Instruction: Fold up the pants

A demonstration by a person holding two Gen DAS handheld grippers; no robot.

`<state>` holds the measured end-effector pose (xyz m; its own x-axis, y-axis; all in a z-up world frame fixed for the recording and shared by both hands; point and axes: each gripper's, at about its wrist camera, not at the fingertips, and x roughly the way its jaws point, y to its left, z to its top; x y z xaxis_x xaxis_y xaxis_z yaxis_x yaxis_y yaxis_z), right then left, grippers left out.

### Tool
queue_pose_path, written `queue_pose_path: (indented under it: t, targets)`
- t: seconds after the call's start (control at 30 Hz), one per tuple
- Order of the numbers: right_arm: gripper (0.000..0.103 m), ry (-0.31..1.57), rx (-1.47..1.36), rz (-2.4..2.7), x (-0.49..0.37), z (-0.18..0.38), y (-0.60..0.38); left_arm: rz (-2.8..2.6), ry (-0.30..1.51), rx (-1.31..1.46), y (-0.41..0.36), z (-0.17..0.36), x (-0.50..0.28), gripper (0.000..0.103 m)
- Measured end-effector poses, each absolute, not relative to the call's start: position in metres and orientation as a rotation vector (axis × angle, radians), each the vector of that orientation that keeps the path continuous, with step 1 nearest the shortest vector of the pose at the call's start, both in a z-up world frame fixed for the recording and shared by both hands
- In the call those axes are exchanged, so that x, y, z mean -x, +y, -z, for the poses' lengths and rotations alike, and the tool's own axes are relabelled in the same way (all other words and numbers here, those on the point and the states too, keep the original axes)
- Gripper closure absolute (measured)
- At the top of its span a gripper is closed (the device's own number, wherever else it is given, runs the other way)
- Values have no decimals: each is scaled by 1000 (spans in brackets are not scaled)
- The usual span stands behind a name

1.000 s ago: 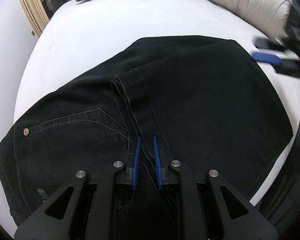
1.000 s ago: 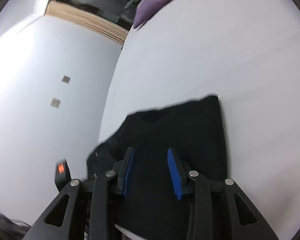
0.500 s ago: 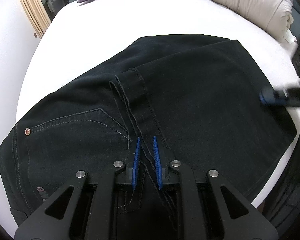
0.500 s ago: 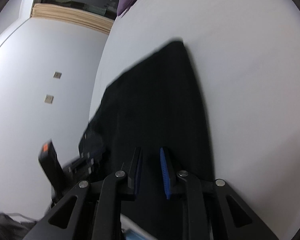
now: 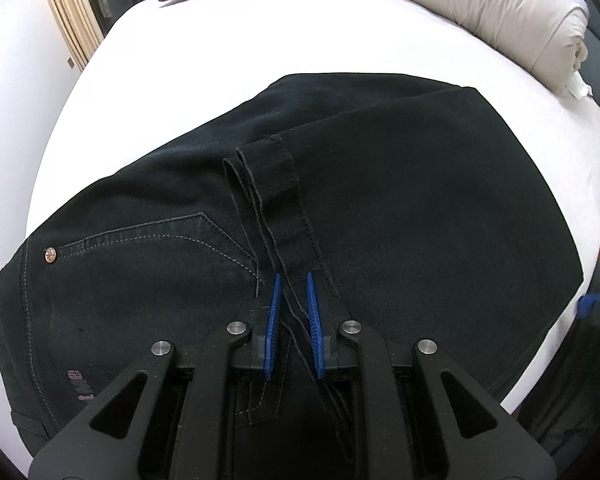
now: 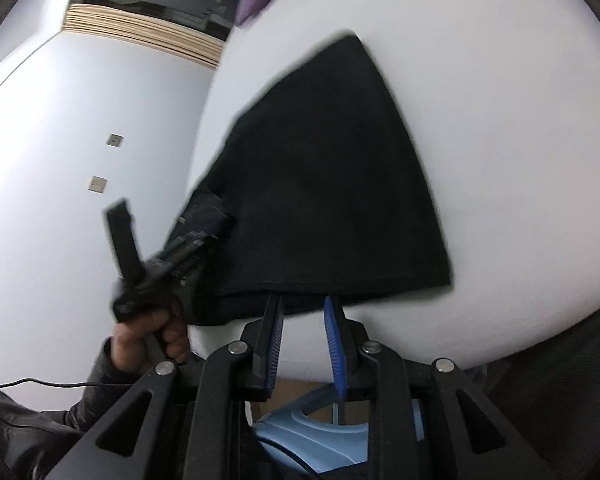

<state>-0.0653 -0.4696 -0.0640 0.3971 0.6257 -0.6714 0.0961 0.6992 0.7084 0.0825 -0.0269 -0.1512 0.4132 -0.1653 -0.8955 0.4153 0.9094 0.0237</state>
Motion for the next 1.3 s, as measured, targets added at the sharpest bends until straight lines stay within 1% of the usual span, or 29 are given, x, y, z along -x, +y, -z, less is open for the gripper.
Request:
queue_pose_path:
  t: [0.13, 0.23, 0.33, 0.43, 0.53, 0.57, 0.6, 0.63, 0.83, 0.9, 1.0, 1.1, 1.3]
  targets:
    - [73, 1043, -750, -408, 36, 32, -470, 379, 1089, -196, -14, 147, -81, 90]
    - [71, 1046, -742, -470, -4, 29, -448, 389, 1104, -153, -1, 145, -80, 90]
    - [71, 1086, -700, -514, -45, 38, -414, 386, 1117, -136, 10, 144, -81, 90]
    - [71, 1125, -702, -523, -88, 60, -390, 373, 1121, -139, 14, 143, -79, 89]
    - [71, 1141, -741, -438, -115, 82, -403, 376, 1127, -131, 20, 143, -79, 89]
    - [74, 1138, -761, -421, -121, 87, -403, 376, 1127, -132, 21, 143, -79, 89]
    - [78, 1177, -771, -390, -126, 92, -409, 377, 1128, -132, 23, 142, -79, 89]
    - [78, 1164, -789, -372, -128, 93, -416, 378, 1128, -132, 25, 143, -79, 89]
    - [76, 1030, -848, -173, -118, 71, -476, 378, 1129, -129, 26, 142, -83, 90]
    - [66, 1001, -846, -189, -107, 59, -479, 376, 1128, -128, 24, 142, -84, 90]
    - [60, 1056, -815, -276, -89, 60, -457, 372, 1126, -129, 22, 143, -82, 89]
    - [60, 1116, -837, -299, -64, 79, -438, 370, 1124, -125, 22, 143, -77, 89]
    - [60, 1102, -829, -350, -24, 82, -411, 326, 1117, -143, 29, 134, -64, 89]
